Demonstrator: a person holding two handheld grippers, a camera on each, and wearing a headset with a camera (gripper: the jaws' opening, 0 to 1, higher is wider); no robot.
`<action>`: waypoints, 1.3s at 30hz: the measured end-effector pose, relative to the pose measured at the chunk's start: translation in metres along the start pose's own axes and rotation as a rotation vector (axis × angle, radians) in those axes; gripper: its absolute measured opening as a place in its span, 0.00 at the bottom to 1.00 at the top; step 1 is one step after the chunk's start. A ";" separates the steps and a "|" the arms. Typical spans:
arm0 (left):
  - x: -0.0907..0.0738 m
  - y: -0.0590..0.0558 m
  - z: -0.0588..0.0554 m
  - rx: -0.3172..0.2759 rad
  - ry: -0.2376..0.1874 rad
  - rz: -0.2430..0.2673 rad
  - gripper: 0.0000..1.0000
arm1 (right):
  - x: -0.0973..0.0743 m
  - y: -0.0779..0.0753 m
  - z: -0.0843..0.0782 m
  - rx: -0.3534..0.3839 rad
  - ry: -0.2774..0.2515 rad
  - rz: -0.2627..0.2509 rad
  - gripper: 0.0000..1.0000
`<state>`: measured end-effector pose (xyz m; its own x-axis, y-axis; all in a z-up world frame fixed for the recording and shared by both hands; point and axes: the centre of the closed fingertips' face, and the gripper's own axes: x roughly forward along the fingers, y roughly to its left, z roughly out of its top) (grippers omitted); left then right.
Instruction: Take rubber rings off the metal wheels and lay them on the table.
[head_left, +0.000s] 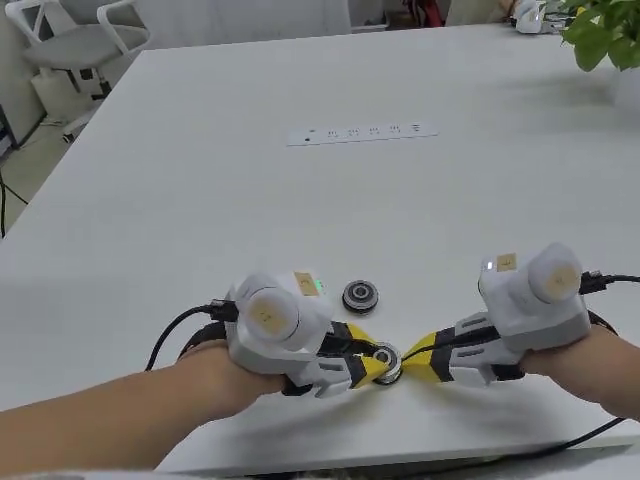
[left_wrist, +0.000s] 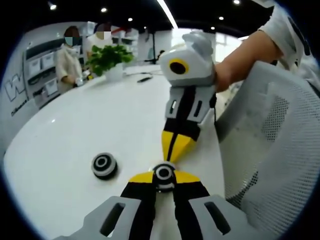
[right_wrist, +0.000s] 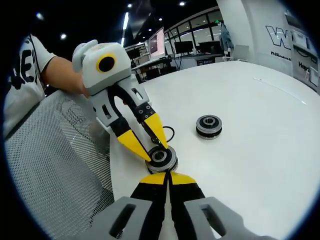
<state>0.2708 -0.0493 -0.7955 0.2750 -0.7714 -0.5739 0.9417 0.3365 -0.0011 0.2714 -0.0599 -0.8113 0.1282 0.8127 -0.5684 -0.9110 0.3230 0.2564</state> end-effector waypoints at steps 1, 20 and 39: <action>0.000 0.000 0.000 0.001 0.000 0.000 0.12 | -0.001 0.001 0.000 0.010 -0.003 0.001 0.00; 0.001 0.000 -0.001 0.011 0.009 0.012 0.12 | -0.007 0.003 0.013 0.213 -0.103 0.024 0.00; 0.001 0.000 -0.001 0.032 0.027 0.024 0.12 | -0.003 0.012 0.020 0.248 -0.120 0.065 0.00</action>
<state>0.2711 -0.0501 -0.7968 0.2924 -0.7487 -0.5950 0.9408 0.3369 0.0384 0.2677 -0.0485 -0.7903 0.1318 0.8824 -0.4517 -0.7970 0.3653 0.4810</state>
